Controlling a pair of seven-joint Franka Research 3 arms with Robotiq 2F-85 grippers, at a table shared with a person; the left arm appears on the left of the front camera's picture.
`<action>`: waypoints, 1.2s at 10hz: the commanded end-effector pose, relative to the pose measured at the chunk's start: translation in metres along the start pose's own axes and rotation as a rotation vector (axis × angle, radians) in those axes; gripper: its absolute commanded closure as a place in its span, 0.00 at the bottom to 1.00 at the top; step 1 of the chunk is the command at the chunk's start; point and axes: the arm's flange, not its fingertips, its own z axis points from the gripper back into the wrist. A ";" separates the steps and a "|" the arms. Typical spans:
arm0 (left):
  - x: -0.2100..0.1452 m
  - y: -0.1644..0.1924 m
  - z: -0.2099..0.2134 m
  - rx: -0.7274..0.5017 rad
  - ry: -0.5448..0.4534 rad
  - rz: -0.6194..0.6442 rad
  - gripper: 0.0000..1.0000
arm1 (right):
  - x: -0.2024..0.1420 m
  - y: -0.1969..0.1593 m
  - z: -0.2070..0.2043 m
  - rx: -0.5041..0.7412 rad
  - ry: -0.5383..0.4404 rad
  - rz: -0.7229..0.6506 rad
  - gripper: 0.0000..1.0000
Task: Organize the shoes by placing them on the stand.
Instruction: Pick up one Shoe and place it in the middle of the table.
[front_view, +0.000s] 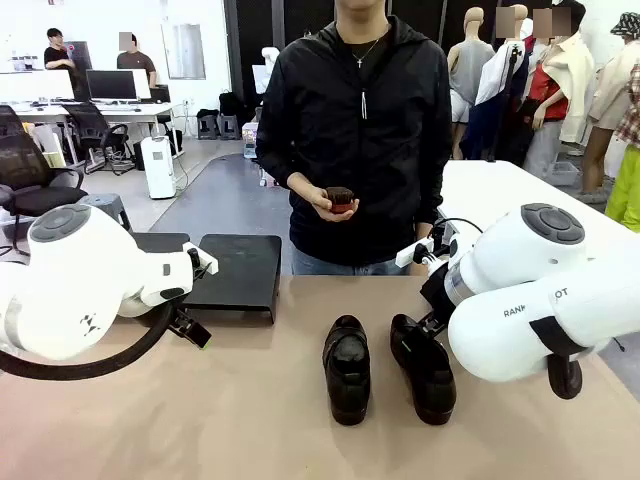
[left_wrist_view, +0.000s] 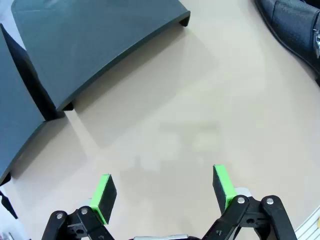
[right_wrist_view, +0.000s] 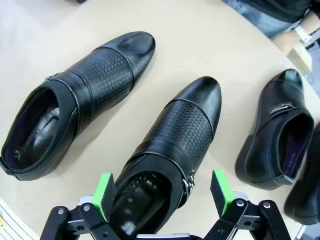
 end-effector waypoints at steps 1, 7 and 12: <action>0.000 0.000 0.000 0.000 0.000 0.000 0.00 | 0.000 0.000 0.000 0.000 0.000 0.000 0.00; 0.000 0.000 0.000 0.000 0.000 0.000 0.00 | 0.000 0.000 0.000 0.000 0.000 0.000 0.00; 0.000 0.000 0.000 0.000 0.000 0.000 0.00 | 0.000 0.000 0.000 0.000 0.000 0.002 0.00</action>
